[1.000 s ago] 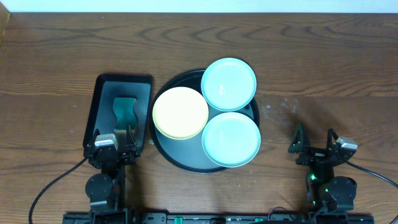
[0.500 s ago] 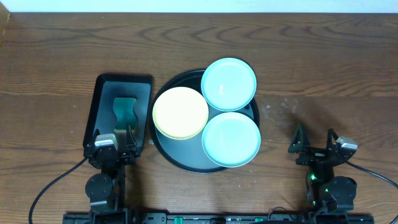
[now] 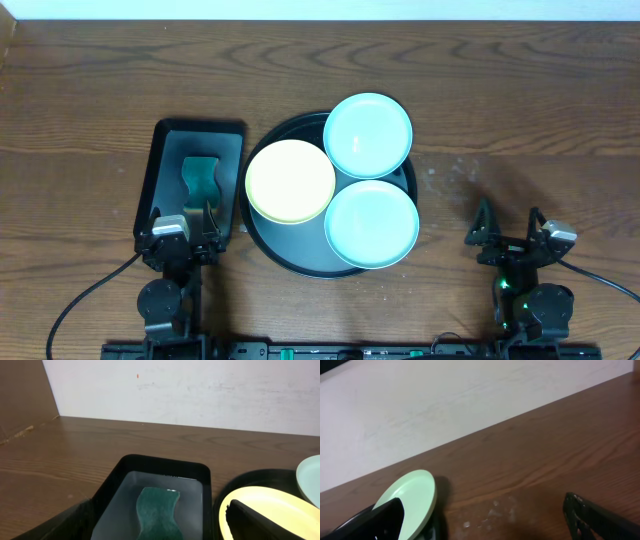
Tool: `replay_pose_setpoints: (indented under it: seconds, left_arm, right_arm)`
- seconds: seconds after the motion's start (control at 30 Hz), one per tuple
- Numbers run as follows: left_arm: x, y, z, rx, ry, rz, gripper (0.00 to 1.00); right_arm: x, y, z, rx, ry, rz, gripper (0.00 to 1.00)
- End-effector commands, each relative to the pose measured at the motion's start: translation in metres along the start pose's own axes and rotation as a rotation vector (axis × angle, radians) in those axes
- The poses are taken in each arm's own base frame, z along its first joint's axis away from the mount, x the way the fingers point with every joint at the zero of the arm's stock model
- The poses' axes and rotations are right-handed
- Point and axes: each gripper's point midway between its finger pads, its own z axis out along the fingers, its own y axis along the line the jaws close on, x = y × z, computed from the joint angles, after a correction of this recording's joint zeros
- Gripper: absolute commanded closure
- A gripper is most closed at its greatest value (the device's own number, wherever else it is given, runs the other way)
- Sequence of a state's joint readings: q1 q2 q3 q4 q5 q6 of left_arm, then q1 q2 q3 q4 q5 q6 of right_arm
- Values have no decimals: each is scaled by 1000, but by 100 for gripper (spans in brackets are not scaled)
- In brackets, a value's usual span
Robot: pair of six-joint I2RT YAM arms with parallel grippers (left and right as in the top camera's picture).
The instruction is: Clean dirty plates on tray and stack at the side
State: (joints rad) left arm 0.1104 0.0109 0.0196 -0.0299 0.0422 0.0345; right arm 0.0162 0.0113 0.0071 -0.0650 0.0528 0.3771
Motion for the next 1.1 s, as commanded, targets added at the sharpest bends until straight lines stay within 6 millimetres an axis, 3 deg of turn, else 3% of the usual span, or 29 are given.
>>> replay_pose_setpoints:
  seconds: [0.0, 0.33, 0.47, 0.6, 0.8, 1.07]
  left_arm:
    - [13, 0, 1, 2, 37, 13, 15]
    - [-21, -14, -5, 77, 59, 8, 16]
    - [-40, -15, -4, 75, 146, 6, 16]
    - [-62, -16, 2, 76, 241, 3, 16]
    - [-91, -32, 15, 155, 425, -20, 16]
    - [-94, -36, 37, 159, 724, -49, 16]
  right_arm:
    - [-2, -5, 0, 28, -11, -19, 1]
    - [-4, 14, -1, -64, 14, -134, 1]
    - [-21, 21, 0, -63, 21, -162, 1]
    - [-51, 33, 5, -59, 39, -175, 1]
    - [-91, 60, 29, -75, 184, -221, 1]
    - [-101, 77, 68, -49, 474, -205, 1]
